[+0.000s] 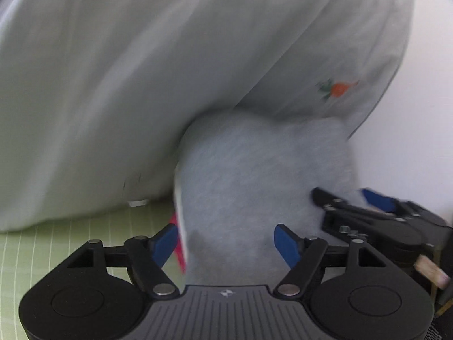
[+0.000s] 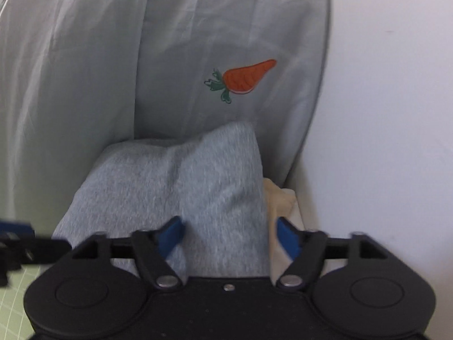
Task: Fold clothes
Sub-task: 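Lower the sweatshirt onto the folded clothes stack and open both grippers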
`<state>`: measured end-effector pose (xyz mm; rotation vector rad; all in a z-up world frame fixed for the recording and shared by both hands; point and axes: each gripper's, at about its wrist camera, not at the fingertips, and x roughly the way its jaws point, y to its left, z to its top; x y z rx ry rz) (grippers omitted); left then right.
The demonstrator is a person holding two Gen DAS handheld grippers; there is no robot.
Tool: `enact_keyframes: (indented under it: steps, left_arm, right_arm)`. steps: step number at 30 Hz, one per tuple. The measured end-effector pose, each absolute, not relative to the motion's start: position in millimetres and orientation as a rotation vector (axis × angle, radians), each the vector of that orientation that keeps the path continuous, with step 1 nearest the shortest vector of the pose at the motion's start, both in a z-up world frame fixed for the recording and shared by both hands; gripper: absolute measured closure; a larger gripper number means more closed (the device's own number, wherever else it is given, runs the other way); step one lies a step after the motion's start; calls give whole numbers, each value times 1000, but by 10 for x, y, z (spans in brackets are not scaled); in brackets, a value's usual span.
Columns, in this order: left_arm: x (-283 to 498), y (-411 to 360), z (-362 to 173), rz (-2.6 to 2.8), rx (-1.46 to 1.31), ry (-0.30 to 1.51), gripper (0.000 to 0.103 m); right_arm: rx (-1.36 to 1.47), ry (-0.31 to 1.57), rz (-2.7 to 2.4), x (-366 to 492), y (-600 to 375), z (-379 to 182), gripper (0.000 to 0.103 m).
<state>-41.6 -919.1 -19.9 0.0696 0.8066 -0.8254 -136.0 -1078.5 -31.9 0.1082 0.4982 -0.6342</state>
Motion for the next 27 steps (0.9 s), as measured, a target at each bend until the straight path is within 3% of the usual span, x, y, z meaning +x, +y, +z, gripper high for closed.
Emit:
enact_keyframes:
  steps: [6, 8, 15, 27]
  left_arm:
    - [-582, -8943, -356, -817, 60, 870, 22]
    - [-704, -8809, -275, -820, 83, 861, 17]
    - [-1254, -8410, -72, -846, 148, 799, 2]
    - [-2107, -7576, 65, -882, 226, 721, 0]
  right_arm:
    - [91, 526, -699, -1647, -10553, -438, 12]
    - [121, 532, -693, -1778, -10483, -442, 0]
    - [109, 537, -711, -2397, -9966, -314, 0]
    - [226, 544, -729, -3343, -9016, -202, 0]
